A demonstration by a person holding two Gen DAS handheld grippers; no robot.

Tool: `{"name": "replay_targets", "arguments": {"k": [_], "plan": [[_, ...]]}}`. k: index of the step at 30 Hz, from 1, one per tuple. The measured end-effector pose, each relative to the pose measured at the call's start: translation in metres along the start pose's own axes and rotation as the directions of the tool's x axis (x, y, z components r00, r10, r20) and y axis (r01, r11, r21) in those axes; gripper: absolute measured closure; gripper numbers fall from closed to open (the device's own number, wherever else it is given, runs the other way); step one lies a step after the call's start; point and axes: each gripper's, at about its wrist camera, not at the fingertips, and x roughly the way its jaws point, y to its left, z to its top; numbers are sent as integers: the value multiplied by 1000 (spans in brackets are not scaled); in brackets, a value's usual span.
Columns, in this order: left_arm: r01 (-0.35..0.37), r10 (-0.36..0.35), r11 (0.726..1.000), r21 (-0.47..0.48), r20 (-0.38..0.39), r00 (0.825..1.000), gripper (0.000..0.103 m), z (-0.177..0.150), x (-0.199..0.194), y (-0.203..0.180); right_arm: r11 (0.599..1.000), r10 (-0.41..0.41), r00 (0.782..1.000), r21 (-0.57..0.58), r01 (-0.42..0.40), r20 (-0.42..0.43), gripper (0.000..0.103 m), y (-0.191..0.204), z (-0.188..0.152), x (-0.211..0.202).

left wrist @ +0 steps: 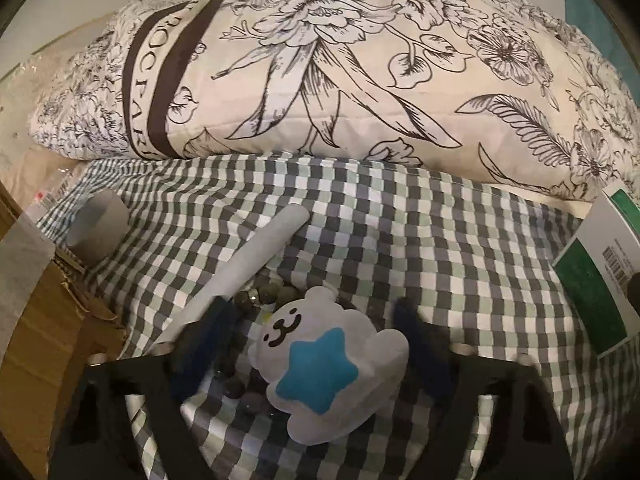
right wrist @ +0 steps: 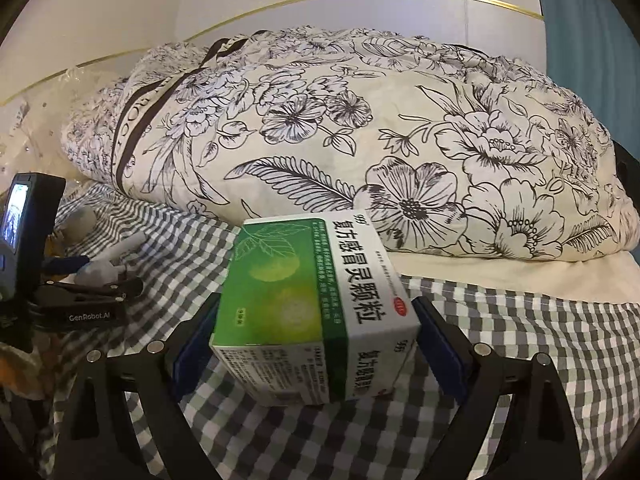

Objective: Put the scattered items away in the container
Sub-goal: 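Grasp the green medicine box with the right tool while the left tool grasps the plush toy, then carry the green box and plush toy over the cardboard box and open both tools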

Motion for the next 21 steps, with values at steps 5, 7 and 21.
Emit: {"name": "replay_targets", "arguments": {"k": [5, 7, 21], "plan": [[26, -26, 1000, 16, 1, 1000, 41, -1, -7, 1, 999, 1, 1000, 51, -1, -9, 25, 2, 3, 1], [31, -31, 999, 16, 15, 999, 41, -1, -15, 5, 997, -5, 1000, 74, 7, -25, 25, 2, 4, 2], [171, -176, 973, 157, 18, 984, 41, -46, -157, 41, 979, -110, 993, 167, 118, -52, 25, 22, 8, -55]]}}
